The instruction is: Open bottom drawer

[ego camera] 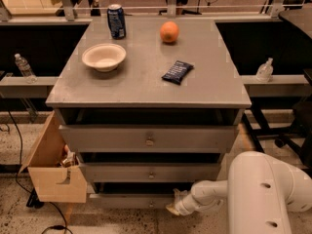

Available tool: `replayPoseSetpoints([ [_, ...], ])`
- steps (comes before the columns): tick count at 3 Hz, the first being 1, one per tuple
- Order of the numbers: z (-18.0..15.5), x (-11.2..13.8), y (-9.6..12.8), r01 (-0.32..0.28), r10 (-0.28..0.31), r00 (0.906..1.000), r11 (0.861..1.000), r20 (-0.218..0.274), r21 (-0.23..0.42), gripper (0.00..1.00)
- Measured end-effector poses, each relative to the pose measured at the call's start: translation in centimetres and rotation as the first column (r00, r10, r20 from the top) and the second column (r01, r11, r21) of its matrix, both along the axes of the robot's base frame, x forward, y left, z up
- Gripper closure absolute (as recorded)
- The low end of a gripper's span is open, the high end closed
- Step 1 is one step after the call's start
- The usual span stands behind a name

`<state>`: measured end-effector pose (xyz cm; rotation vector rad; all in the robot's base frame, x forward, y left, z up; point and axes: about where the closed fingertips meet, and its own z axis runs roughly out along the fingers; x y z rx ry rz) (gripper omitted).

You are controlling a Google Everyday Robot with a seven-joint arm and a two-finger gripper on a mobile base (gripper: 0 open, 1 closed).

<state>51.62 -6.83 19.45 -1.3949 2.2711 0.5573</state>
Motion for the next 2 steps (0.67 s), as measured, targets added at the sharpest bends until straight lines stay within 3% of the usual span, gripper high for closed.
replayPoseSetpoints([
  [1,0.37,0.00,0.00,0.000,0.000,1.0000,1.000,0.000,0.000,1.00],
  [2,0.40,0.00,0.00,0.000,0.000,1.0000,1.000,0.000,0.000,1.00],
])
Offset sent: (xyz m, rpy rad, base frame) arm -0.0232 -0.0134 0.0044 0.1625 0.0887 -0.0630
